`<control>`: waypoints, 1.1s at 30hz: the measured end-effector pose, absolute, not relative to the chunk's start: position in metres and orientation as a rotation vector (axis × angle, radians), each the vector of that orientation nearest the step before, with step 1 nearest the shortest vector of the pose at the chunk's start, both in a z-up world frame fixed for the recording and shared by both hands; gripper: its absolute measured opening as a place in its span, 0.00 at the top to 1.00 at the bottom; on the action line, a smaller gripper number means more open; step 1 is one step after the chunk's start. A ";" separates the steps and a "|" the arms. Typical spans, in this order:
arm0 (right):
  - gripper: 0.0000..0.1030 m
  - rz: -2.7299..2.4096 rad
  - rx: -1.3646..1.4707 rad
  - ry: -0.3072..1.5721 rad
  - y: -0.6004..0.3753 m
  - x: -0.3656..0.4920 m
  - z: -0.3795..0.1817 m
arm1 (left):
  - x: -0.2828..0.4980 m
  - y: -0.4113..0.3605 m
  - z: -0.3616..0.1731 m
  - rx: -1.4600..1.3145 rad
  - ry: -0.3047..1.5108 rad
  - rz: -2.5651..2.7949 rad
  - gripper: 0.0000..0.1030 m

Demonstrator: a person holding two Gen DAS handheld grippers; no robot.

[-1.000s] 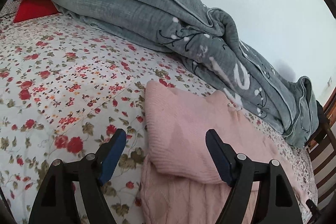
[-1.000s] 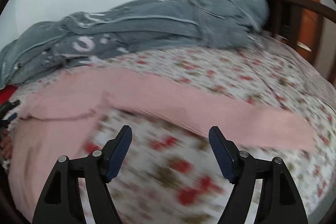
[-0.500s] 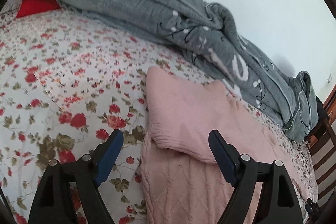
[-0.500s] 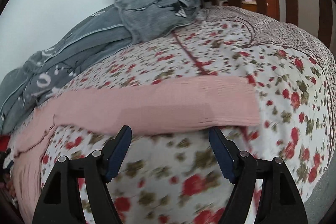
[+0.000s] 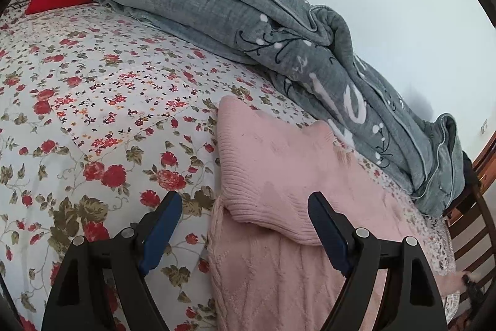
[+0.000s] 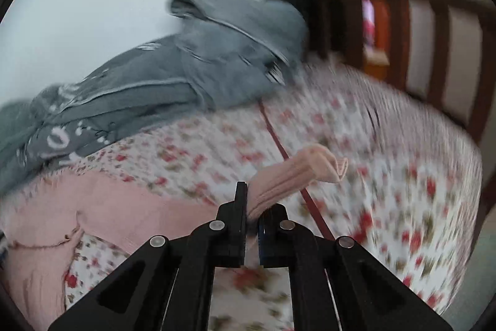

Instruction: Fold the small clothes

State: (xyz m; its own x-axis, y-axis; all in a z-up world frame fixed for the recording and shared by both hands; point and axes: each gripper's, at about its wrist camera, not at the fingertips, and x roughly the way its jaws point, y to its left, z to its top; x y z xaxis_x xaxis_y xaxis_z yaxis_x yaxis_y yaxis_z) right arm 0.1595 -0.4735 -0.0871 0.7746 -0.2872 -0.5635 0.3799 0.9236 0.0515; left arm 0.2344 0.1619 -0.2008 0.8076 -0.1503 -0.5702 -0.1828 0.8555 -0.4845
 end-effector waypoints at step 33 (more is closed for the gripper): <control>0.45 0.424 -0.072 0.802 0.038 0.283 -0.131 | 0.189 0.307 -0.203 -0.920 0.503 0.042 0.20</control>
